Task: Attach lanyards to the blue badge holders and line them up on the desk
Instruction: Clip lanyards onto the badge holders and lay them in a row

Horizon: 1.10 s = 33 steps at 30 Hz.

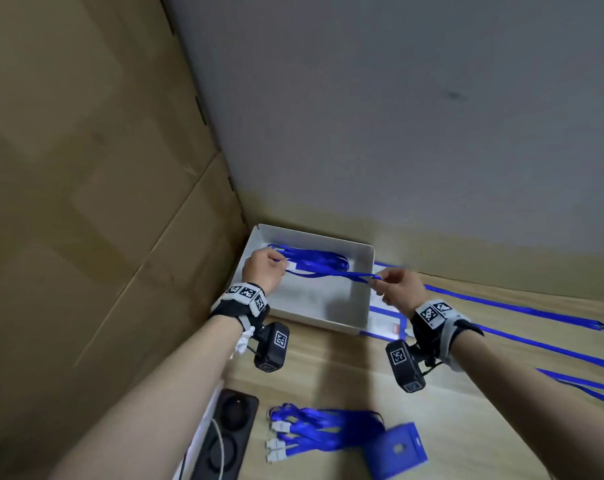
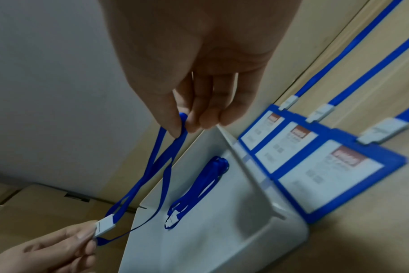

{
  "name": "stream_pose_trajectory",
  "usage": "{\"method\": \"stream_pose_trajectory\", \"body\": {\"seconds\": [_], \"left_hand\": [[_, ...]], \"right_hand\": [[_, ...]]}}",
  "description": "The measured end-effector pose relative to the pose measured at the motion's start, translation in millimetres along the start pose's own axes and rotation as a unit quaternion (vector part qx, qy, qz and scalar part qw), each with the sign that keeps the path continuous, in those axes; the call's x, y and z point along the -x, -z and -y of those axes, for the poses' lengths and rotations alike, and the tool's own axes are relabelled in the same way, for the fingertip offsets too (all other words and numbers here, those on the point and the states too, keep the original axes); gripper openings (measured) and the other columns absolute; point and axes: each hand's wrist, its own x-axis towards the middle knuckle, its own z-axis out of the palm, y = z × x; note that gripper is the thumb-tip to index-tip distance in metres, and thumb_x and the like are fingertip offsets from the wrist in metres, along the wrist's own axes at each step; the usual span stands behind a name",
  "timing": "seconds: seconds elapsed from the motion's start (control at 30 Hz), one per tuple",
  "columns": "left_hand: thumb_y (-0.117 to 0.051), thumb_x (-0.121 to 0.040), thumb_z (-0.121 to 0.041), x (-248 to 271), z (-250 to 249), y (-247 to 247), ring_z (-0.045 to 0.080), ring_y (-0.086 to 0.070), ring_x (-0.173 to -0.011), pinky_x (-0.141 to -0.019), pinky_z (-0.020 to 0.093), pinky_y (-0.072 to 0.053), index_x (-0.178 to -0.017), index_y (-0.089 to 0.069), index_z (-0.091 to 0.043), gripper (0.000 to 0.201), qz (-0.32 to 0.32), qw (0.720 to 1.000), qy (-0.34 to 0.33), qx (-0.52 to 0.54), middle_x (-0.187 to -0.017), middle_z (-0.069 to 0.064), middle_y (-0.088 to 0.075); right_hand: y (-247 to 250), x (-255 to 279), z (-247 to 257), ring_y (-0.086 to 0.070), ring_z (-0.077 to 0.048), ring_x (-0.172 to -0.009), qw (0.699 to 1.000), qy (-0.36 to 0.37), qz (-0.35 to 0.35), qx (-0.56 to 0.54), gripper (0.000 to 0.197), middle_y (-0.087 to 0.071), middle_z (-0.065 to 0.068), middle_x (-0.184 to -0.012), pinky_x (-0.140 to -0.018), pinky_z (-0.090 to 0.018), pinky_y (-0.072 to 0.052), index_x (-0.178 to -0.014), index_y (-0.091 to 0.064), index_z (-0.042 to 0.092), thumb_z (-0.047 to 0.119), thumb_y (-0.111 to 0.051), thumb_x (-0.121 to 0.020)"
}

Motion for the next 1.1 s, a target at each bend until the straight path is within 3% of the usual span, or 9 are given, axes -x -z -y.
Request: {"method": "stream_pose_trajectory", "body": {"seconds": [0.17,0.47,0.53,0.63,0.7,0.77,0.9,1.0,1.1], "left_hand": [[-0.065,-0.083,-0.015,-57.6,0.0,14.1,0.030,-0.068,-0.088,-0.081,0.037,-0.057,-0.072,-0.066,-0.023,0.014,-0.003,1.000,-0.003,-0.031,-0.085,0.007,-0.074],[-0.063,-0.087,-0.019,-112.1,9.7,3.1,0.028,-0.066,-0.096,-0.085,0.033,-0.054,-0.087,-0.067,-0.027,0.009,0.043,0.993,0.018,-0.110,-0.103,0.007,-0.073],[-0.062,-0.084,-0.022,-117.5,16.4,0.2,0.031,-0.067,-0.097,-0.085,0.036,-0.056,-0.104,-0.066,-0.026,0.020,0.064,0.989,0.035,-0.130,-0.107,0.009,-0.071],[-0.056,-0.079,-0.029,-120.9,25.2,-2.7,0.035,-0.067,-0.096,-0.083,0.045,-0.058,-0.133,-0.046,-0.024,0.055,0.084,0.983,0.050,-0.153,-0.114,0.012,-0.066],[-0.054,-0.078,-0.031,-117.5,28.4,-5.7,0.035,-0.067,-0.096,-0.083,0.046,-0.058,-0.135,-0.043,-0.024,0.059,0.079,0.986,0.036,-0.141,-0.115,0.011,-0.064],[-0.053,-0.076,-0.031,-102.5,23.0,-8.5,0.033,-0.068,-0.091,-0.080,0.046,-0.058,-0.129,-0.046,-0.026,0.054,0.073,0.990,0.023,-0.121,-0.109,0.009,-0.066],[-0.052,-0.086,-0.019,-55.5,8.7,-22.6,0.023,-0.064,-0.076,-0.079,0.035,-0.056,-0.126,-0.051,-0.025,0.040,0.096,0.994,-0.007,-0.052,-0.091,0.003,-0.073],[-0.050,-0.090,-0.017,-19.2,5.4,-38.9,0.014,-0.057,-0.066,-0.078,0.033,-0.052,-0.123,-0.055,-0.020,0.034,0.133,0.989,-0.057,-0.030,-0.080,-0.004,-0.074],[-0.048,-0.087,-0.020,19.2,6.3,-56.7,0.016,-0.060,-0.071,-0.078,0.035,-0.055,-0.115,-0.058,-0.026,0.031,0.171,0.981,-0.081,-0.035,-0.075,-0.006,-0.073]], "right_hand": [[-26.3,-64.3,10.2,-0.057,-0.020,-0.055,0.998,-0.022,-0.032,0.045,0.019,-0.064,0.001,-0.056,-0.060,-0.036,-0.049,-0.066,-0.069,0.017,0.035,-0.073,-0.065],[-51.1,-113.6,15.9,-0.062,-0.023,-0.065,0.989,-0.055,-0.035,0.132,0.010,-0.067,-0.002,-0.064,-0.072,-0.038,-0.056,-0.069,-0.066,0.020,0.022,-0.074,-0.074],[-53.8,-113.1,15.1,-0.066,-0.023,-0.076,0.988,-0.058,-0.029,0.144,0.012,-0.071,-0.001,-0.075,-0.078,-0.036,-0.056,-0.079,-0.065,0.024,0.021,-0.075,-0.074],[-54.2,-109.1,13.7,-0.067,-0.024,-0.087,0.986,-0.052,-0.024,0.156,0.034,-0.070,0.002,-0.084,-0.085,-0.035,-0.054,-0.103,-0.058,0.029,0.020,-0.077,-0.076],[-52.1,-100.8,9.9,-0.069,-0.028,-0.086,0.991,-0.044,-0.031,0.126,0.034,-0.071,0.000,-0.086,-0.084,-0.041,-0.057,-0.108,-0.063,0.024,0.018,-0.075,-0.077],[-48.9,-83.8,4.9,-0.070,-0.028,-0.082,0.994,-0.040,-0.033,0.093,0.023,-0.073,-0.003,-0.087,-0.080,-0.042,-0.058,-0.099,-0.067,0.024,0.013,-0.072,-0.079],[-40.8,-40.1,-8.7,-0.064,-0.006,-0.061,0.995,0.009,-0.053,0.086,0.022,-0.069,0.004,-0.065,-0.065,-0.023,-0.050,-0.078,-0.066,0.024,0.004,-0.059,-0.085],[-33.0,-4.9,-23.0,-0.062,-0.014,-0.058,0.996,0.020,-0.064,0.059,0.025,-0.066,0.003,-0.058,-0.068,-0.033,-0.053,-0.076,-0.067,0.024,0.003,-0.057,-0.085],[-25.7,33.8,-44.6,-0.058,-0.012,-0.056,0.996,0.016,-0.056,0.065,0.023,-0.064,0.001,-0.056,-0.061,-0.027,-0.046,-0.080,-0.069,0.021,0.004,-0.055,-0.087]]}}
